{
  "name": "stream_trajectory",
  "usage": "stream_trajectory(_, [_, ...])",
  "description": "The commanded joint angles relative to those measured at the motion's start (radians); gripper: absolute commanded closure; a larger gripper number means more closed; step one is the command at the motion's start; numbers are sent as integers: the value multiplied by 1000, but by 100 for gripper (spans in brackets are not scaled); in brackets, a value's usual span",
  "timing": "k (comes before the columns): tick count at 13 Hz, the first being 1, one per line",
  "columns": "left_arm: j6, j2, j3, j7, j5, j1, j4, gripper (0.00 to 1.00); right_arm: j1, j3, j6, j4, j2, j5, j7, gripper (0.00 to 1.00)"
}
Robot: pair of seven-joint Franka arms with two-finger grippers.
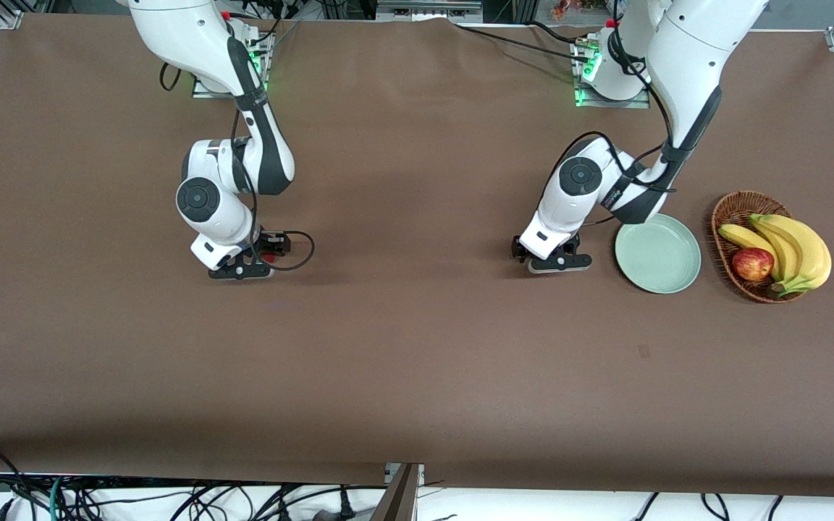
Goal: Collect all strawberries into plate
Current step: 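Lift the strawberry with the left gripper while the right gripper grasps another, then place the strawberry on the plate while the right gripper carries another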
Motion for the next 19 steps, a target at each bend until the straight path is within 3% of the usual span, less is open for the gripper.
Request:
stream_trajectory(1, [-45,-27,-4,-28,25,2,-3,80,3,2,27,-18,-2,34,-35,37])
stream_trajectory(4, [-80,-38,-5,-30,13,-2,-3,87,1,2,33,-18,-2,34,-48,51])
stream_trajectory(7, [-125,-49,-7,-24,-19,-5,4,90,1,4,31,-18,-2,36,-48,72])
stream_trajectory(9, [-207,-55,-8,7,-56,-2,56,92,3,5,30,-9,-3,36,-40,77])
stream_trajectory(11, [-296,-90,5,184,-205,5,105,92,4,20,18,29,-5,69,-37,77])
stream_trajectory(14, [-427,-194,128,511,-402,12,129,92,12,52,-53,155,12,197,4,77])
stream_trajectory(19, [-482,-234,353,881,-430,22,115,89,12,209,-49,515,183,244,390,75])
